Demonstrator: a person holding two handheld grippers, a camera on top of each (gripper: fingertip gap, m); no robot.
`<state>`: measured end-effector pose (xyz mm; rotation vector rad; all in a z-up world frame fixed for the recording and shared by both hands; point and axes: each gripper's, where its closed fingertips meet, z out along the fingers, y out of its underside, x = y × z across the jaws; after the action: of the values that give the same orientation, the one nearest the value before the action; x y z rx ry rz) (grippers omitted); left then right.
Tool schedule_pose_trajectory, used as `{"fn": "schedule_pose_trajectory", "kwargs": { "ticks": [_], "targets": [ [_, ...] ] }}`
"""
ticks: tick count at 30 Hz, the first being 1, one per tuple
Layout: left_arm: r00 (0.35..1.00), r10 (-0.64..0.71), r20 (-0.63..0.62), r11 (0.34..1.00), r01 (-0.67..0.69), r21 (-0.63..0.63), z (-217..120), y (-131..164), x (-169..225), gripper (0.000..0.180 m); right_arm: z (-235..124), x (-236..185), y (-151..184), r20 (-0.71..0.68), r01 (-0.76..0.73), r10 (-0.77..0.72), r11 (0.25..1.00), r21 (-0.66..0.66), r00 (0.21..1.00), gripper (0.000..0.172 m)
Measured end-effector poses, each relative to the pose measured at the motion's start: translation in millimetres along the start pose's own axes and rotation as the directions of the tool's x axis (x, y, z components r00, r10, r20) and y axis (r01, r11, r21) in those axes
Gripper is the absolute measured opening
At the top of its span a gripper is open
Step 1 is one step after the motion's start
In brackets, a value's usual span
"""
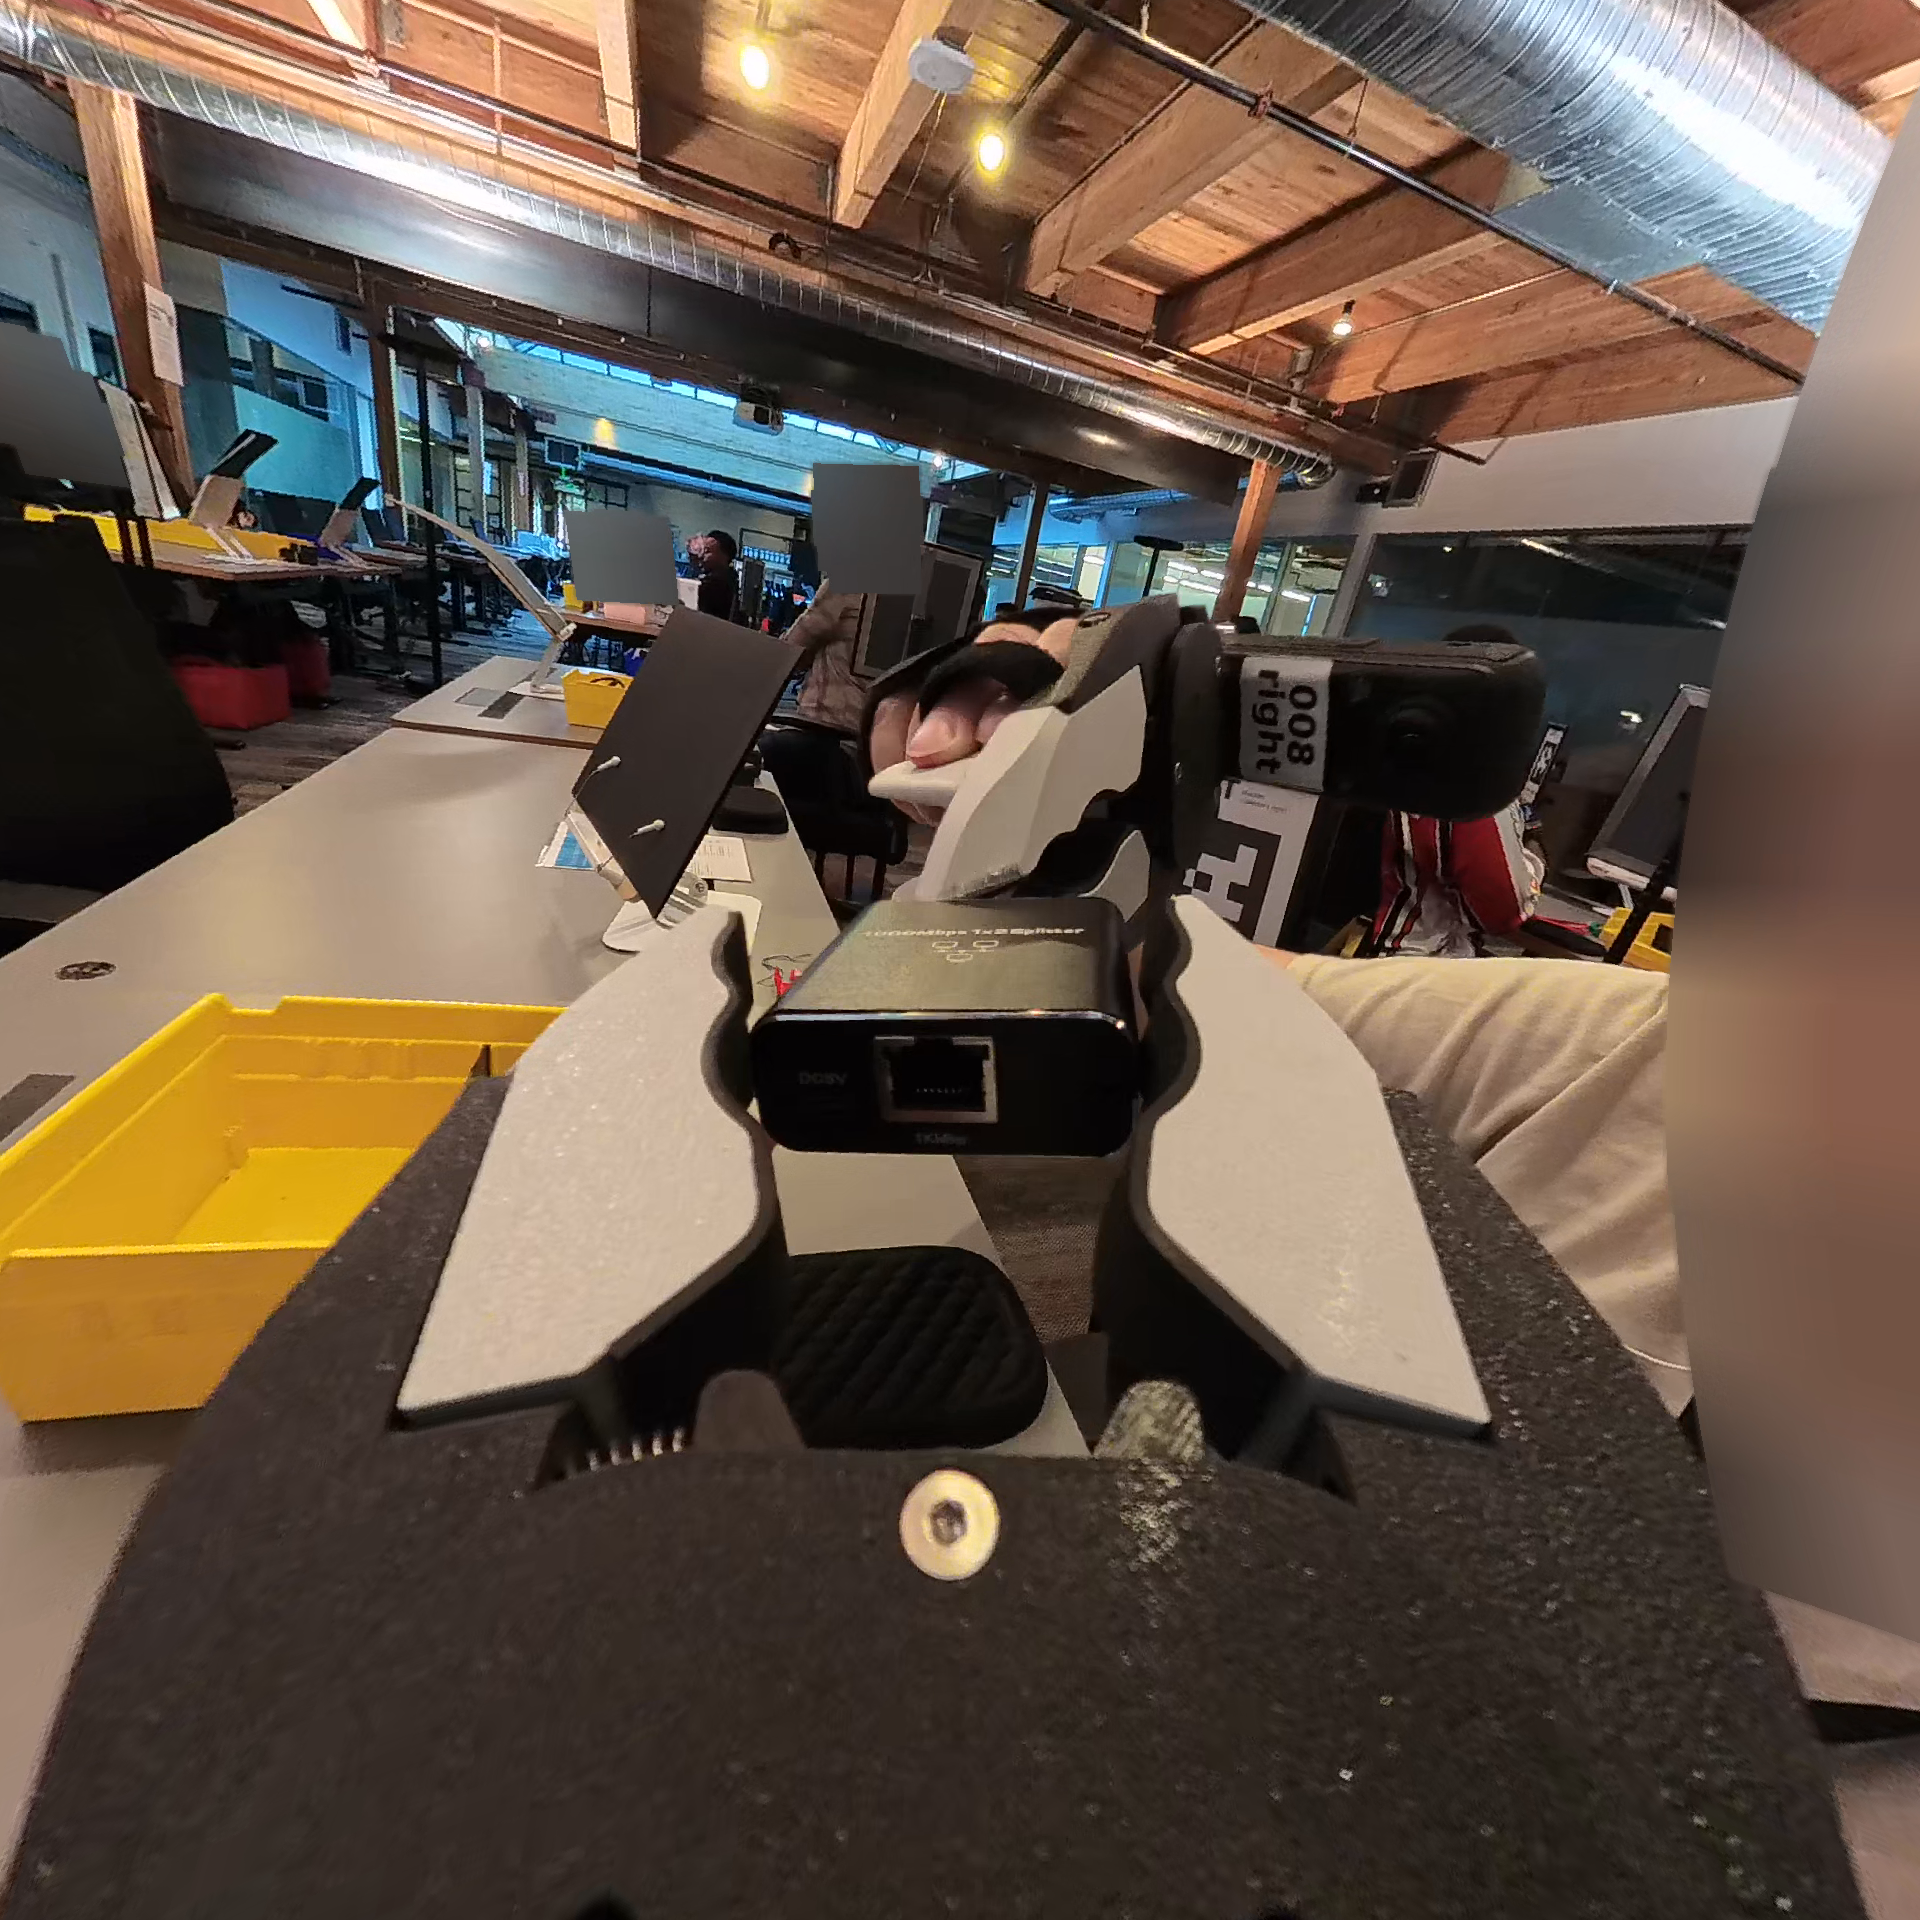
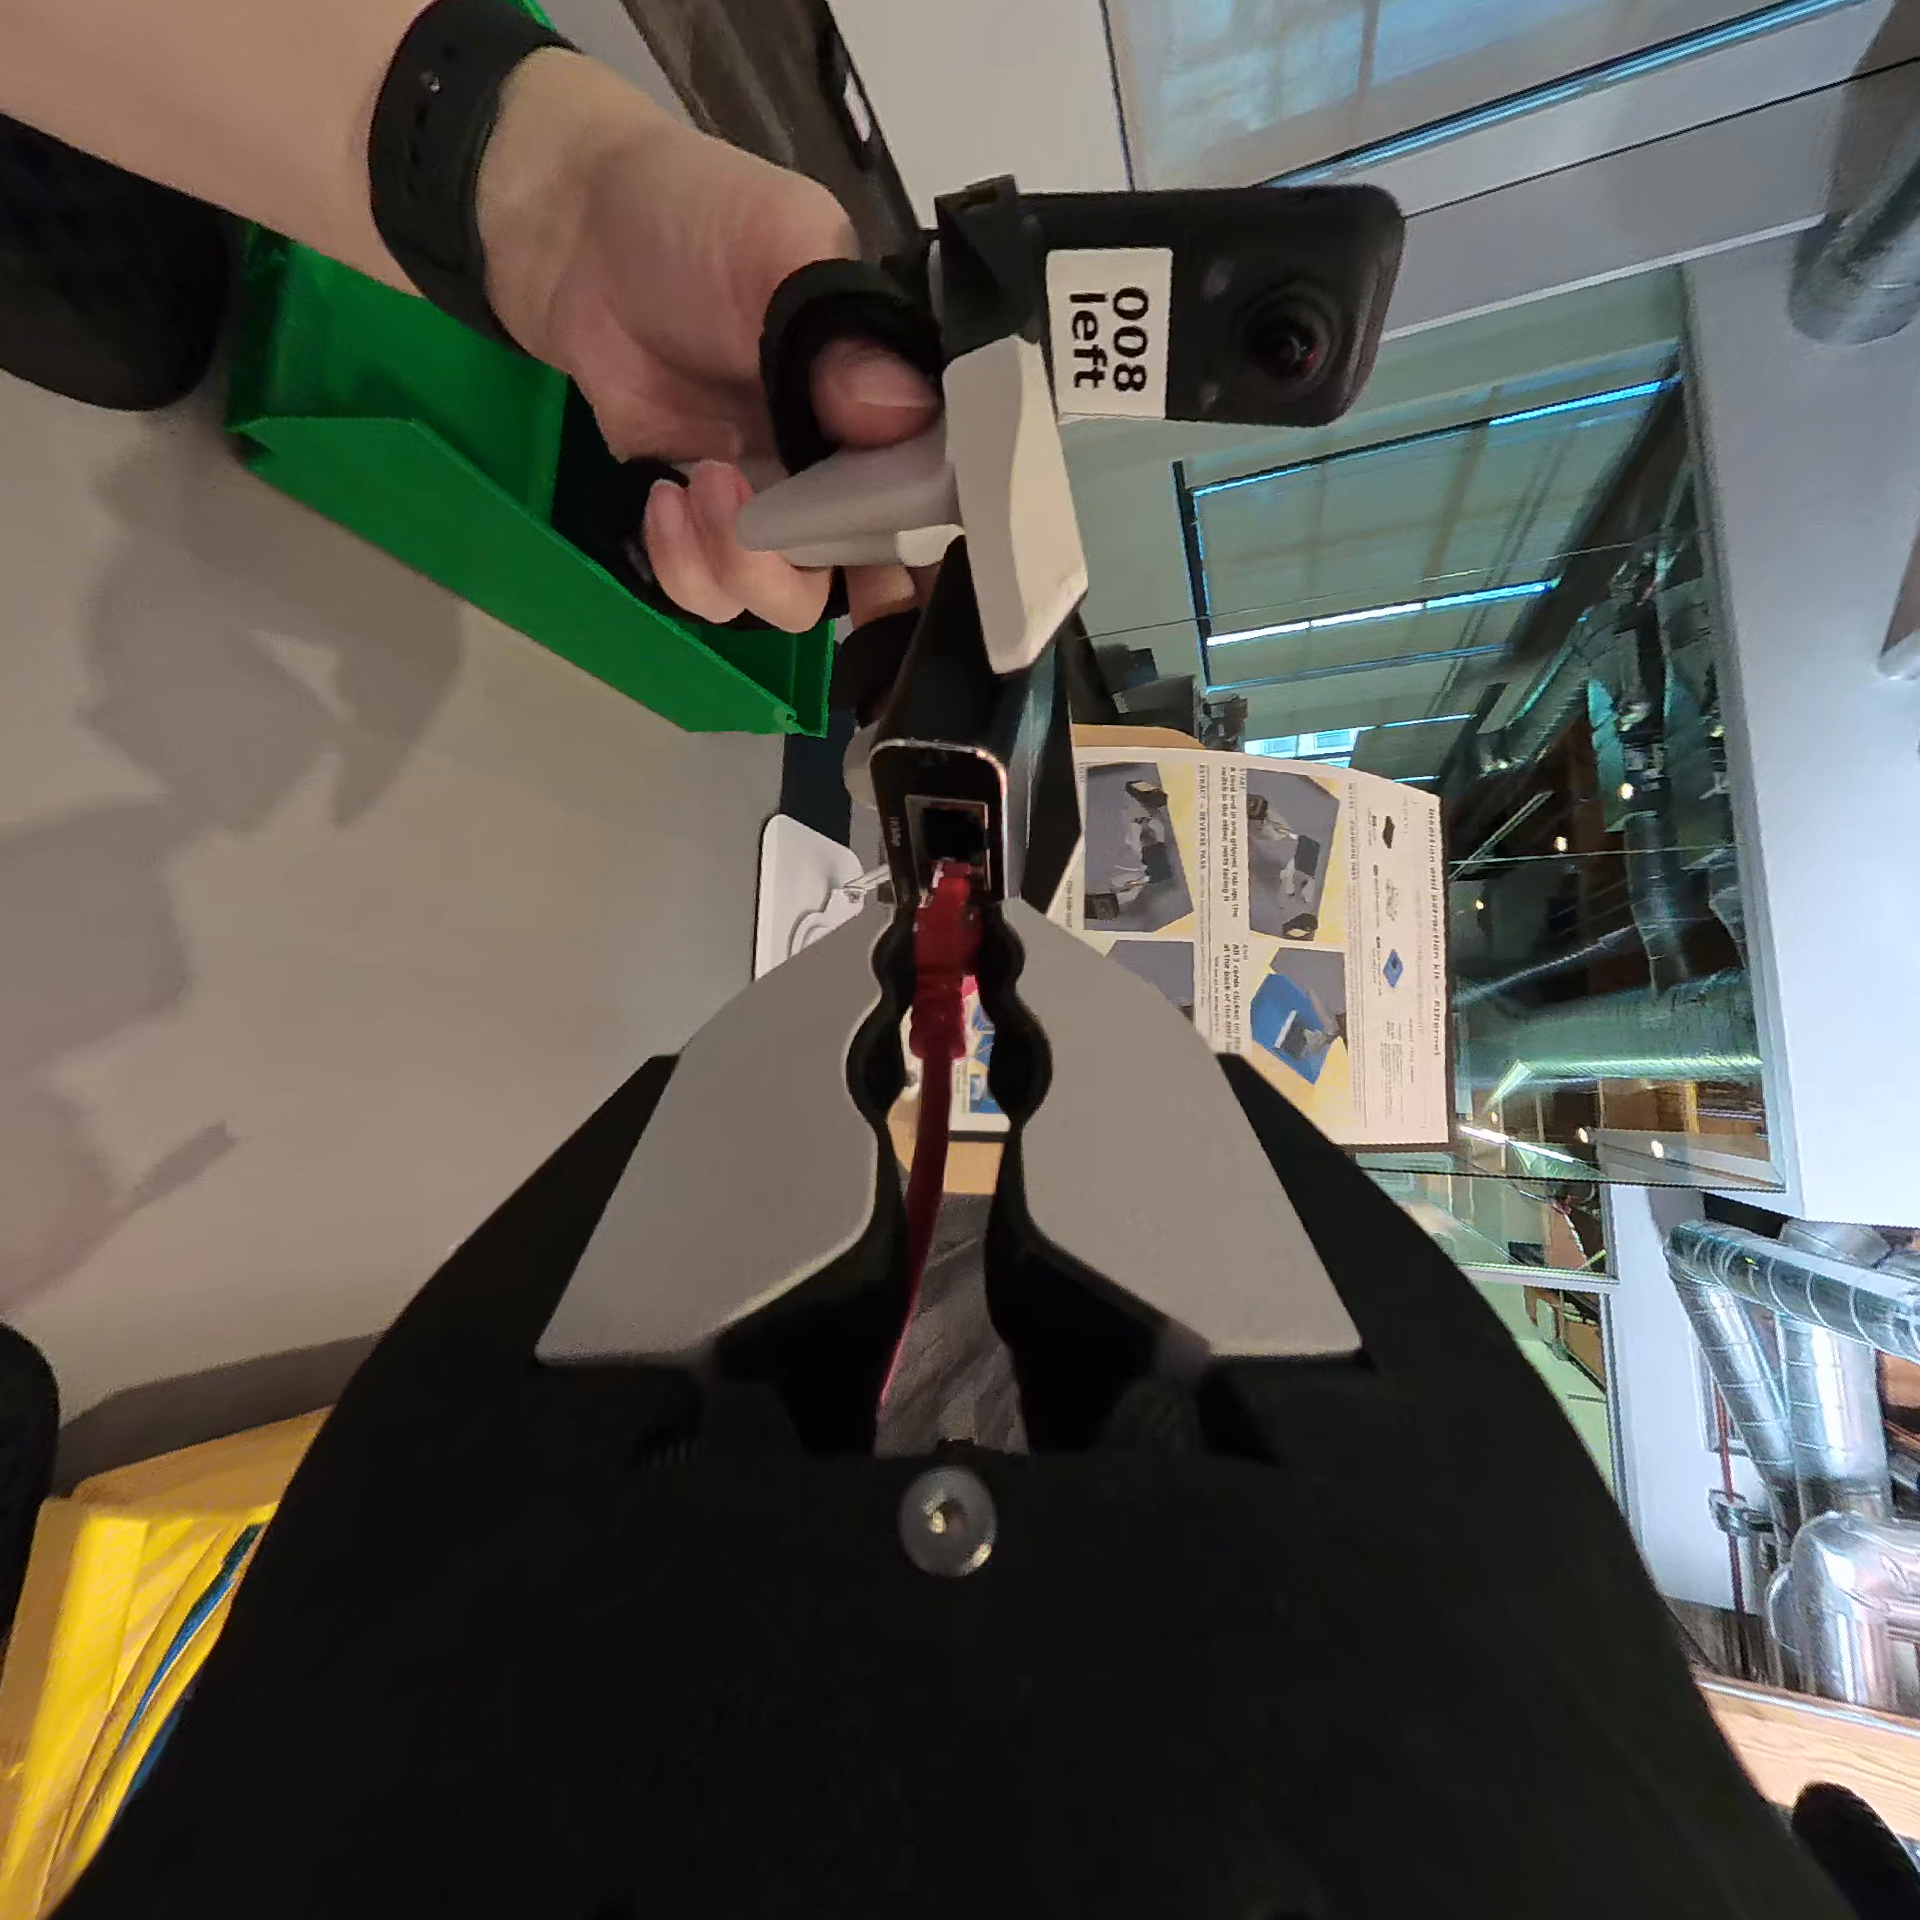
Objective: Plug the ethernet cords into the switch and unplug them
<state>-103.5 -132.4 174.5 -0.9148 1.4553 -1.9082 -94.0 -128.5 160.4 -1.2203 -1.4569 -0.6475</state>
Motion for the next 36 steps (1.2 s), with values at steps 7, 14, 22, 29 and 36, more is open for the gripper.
{"fn": "schedule_pose_trajectory", "kwargs": {
  "ticks": [7, 14, 22, 29, 36],
  "targets": [
    [1.0, -0.006, -0.011, 0.998, 0.005, -0.059, 2.9, 10.2, -3.7, 0.071, -1.5, -6.0, 6.1, 0.087, 0.001, 0.001, 1.0, -0.024, 0.996, 0.013],
    [0.933, 0.352, 0.07, 0.936, -0.35, -0.034, -5.6, 5.0, -3.7, 0.064, 0.5, -5.8, 12.5, 0.113, -0.152, 0.152, 0.988, -0.008, 0.982, 0.012],
    [0.572, 0.805, 0.157, 0.585, -0.725, -0.364, 4.3, 39.3, -20.6, 0.048, 1.6, -10.1, -0.8, 0.215, -0.329, 0.304, 0.94, 0.091, 0.928, 0.012],
    [0.436, 0.884, 0.168, 0.467, -0.829, -0.307, 10.6, 37.5, -14.4, 0.027, -0.5, -19.5, -0.1, 0.28, -0.367, 0.327, 0.924, 0.103, 0.902, 0.012],
    [0.512, 0.859, 0.003, 0.458, -0.765, -0.453, 8.0, 61.9, -20.3, 0.027, 3.4, -41.1, 12.1, 0.373, -0.309, 0.281, 0.951, 0.014, 0.884, 0.013]
  ]
}}
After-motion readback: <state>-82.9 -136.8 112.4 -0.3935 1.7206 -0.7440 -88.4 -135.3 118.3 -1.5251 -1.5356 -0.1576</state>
